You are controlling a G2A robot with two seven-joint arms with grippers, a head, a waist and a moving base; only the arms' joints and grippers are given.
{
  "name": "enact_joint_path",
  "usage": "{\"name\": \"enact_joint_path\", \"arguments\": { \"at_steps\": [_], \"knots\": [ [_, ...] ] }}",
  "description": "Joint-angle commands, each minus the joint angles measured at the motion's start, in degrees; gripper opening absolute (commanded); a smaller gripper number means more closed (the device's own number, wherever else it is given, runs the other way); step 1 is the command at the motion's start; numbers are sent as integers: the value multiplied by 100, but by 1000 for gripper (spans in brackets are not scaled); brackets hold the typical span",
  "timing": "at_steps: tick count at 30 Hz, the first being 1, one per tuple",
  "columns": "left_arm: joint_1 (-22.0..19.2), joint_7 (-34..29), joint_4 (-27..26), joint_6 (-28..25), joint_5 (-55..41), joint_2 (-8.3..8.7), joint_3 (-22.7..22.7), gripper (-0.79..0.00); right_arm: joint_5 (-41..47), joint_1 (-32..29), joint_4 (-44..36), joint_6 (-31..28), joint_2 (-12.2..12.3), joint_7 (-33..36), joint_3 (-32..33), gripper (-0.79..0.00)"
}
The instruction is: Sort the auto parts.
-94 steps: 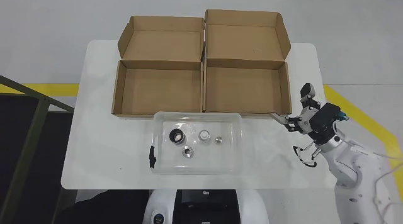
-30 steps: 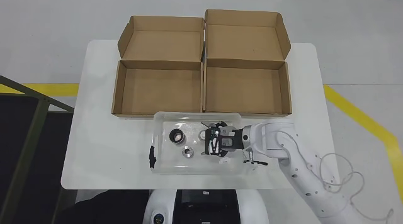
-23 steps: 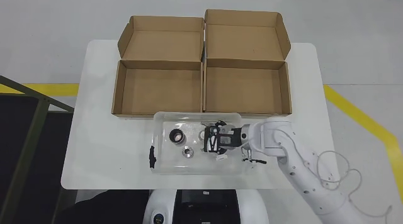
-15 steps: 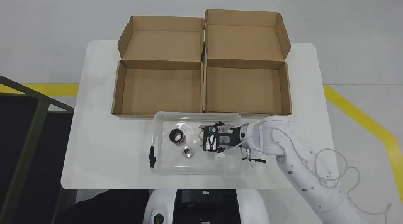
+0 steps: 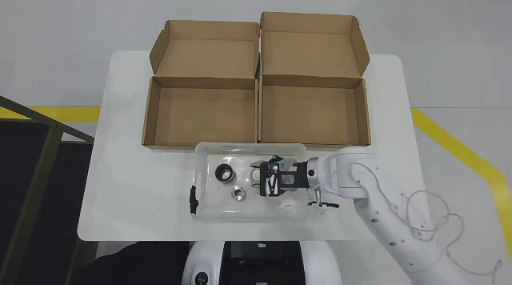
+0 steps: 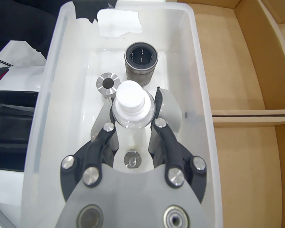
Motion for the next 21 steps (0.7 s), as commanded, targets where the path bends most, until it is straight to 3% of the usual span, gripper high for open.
{"name": "enact_joint_path", "arguments": {
  "at_steps": [1,10,21],
  "knots": [
    [0,0,0,0,0,0,0,0,49,-33,-123,-24,24,-11,71,-785],
    [0,0,0,0,0,0,0,0,330,-196,-680,-11,126,-119,400,-785],
    [0,0,0,0,0,0,0,0,959,-229,-880,153,163,-814,630,-785]
  ]
}}
